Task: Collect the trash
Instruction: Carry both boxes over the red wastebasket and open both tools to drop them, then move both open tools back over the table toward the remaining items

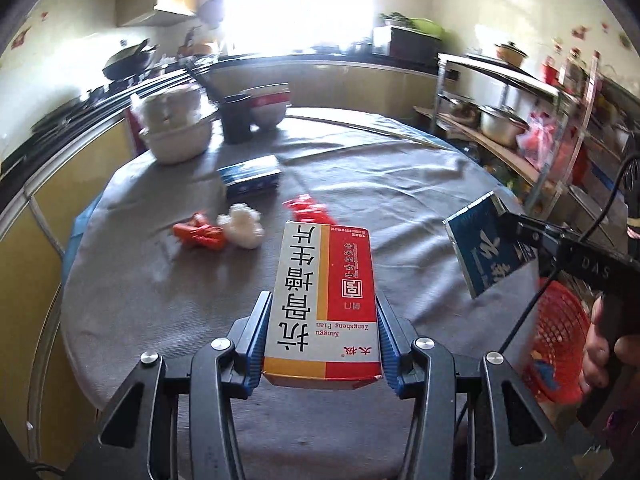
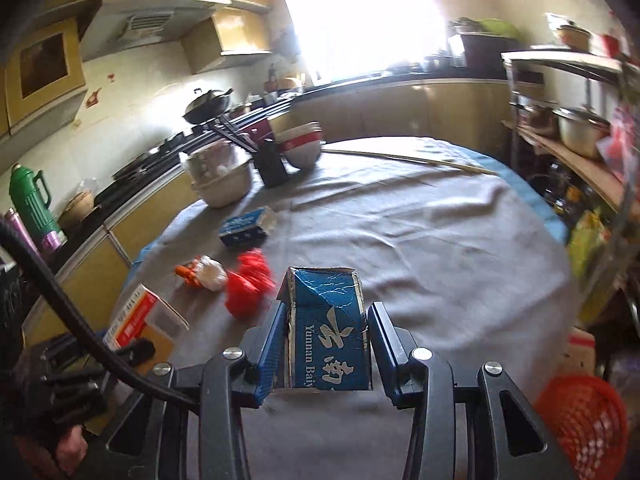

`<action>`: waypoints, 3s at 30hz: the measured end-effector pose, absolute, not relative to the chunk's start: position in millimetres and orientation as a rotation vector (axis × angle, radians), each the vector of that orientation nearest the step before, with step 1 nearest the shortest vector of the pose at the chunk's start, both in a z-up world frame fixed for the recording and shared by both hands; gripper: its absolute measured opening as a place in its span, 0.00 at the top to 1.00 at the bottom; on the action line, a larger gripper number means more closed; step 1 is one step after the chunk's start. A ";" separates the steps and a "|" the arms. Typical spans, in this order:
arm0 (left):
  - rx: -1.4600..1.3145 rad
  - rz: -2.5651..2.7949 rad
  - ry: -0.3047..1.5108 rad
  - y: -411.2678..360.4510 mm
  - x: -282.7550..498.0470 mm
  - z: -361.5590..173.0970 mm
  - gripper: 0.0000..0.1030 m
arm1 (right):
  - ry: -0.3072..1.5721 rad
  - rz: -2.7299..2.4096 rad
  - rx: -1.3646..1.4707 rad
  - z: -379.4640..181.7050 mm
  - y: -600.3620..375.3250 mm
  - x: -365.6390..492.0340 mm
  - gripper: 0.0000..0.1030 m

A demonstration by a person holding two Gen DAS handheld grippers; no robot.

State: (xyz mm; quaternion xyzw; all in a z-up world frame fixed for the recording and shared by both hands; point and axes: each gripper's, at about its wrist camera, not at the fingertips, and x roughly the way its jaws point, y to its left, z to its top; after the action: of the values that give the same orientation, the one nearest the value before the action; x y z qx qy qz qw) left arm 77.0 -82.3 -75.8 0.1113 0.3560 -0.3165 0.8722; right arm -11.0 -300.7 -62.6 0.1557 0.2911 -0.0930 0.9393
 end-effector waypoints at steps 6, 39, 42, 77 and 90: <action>0.296 -0.745 0.728 -111.6 53.6 -73.5 0.52 | 0.594 -0.276 0.345 -71.0 -324.8 -66.9 0.56; 0.639 -1.251 0.790 -310.3 -68.3 -108.4 0.40 | 0.578 -0.710 0.649 -113.3 -455.8 -267.3 0.55; 0.578 -1.211 0.809 -291.7 -49.5 -102.6 0.40 | 0.571 -0.708 0.666 -111.8 -458.1 -265.8 0.55; 0.255 -0.398 0.829 -33.7 107.4 -115.9 0.39 | 0.722 -0.039 0.483 -96.9 -264.8 -29.8 0.49; 0.283 -0.322 0.827 -30.1 112.0 -120.0 0.38 | 0.755 -0.018 0.516 -109.2 -257.3 -28.6 0.49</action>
State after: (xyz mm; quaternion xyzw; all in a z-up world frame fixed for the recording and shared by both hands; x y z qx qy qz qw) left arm 112.0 -30.1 -120.0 0.1365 0.3988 -0.1552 0.8934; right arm -28.6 -257.3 -109.2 0.2490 0.3645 -0.0088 0.8973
